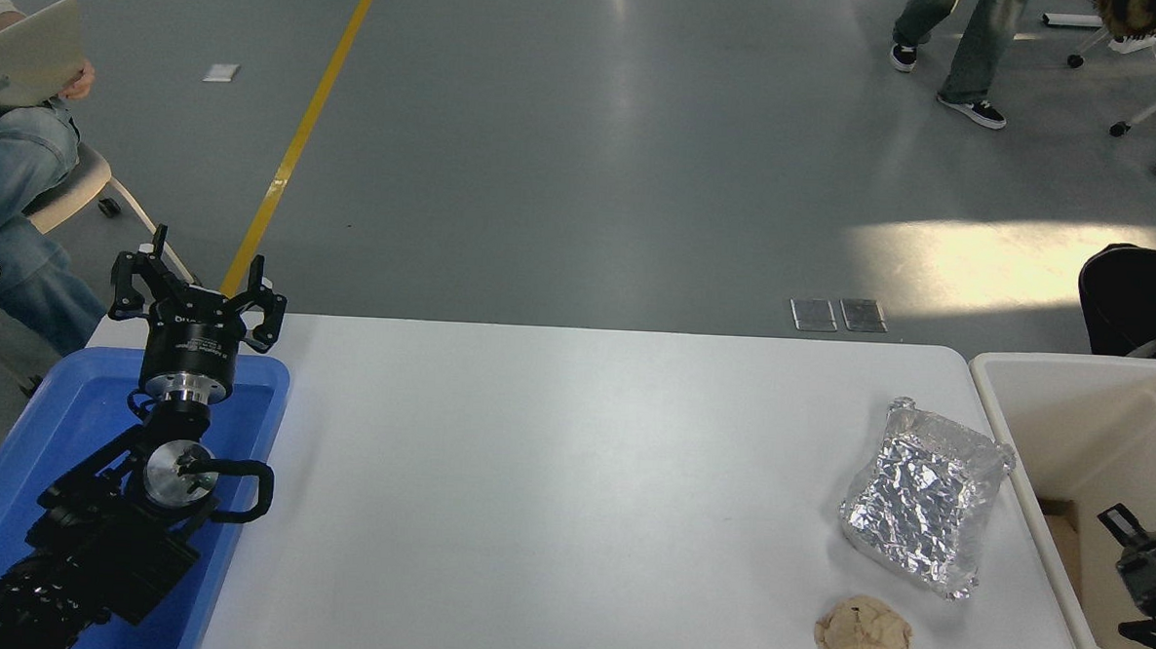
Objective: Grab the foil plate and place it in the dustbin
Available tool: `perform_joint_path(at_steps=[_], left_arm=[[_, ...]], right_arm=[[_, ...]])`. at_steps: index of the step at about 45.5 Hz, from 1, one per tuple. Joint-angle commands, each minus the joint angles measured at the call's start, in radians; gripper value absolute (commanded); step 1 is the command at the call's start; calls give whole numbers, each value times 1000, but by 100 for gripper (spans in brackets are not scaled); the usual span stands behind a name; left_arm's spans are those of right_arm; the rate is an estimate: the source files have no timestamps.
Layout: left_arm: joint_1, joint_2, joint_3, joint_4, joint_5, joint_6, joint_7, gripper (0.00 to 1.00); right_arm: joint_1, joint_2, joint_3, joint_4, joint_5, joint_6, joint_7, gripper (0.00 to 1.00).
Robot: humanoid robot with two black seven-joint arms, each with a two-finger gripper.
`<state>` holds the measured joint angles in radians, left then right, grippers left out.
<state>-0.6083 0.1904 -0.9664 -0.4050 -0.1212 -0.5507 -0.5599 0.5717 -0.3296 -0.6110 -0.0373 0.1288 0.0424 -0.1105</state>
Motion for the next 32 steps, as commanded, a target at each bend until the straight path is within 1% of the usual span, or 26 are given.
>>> perform_joint_path(at_steps=[1,16,27,32], left_arm=[[-1,1,1,0,5,3,3,99],[-1,1,0,0,5,3,2,99],[-1,0,0,0,5,3,2,99],[-1,0,0,0,5,3,2,99]], right_arm=[[5,3,4,-1,0,-1,0,0],[2,1,0,0,0,8,3,0],[34,1,-9,2,-21,20,3,0],[43,-8,-15,2,-20,63,12,0]])
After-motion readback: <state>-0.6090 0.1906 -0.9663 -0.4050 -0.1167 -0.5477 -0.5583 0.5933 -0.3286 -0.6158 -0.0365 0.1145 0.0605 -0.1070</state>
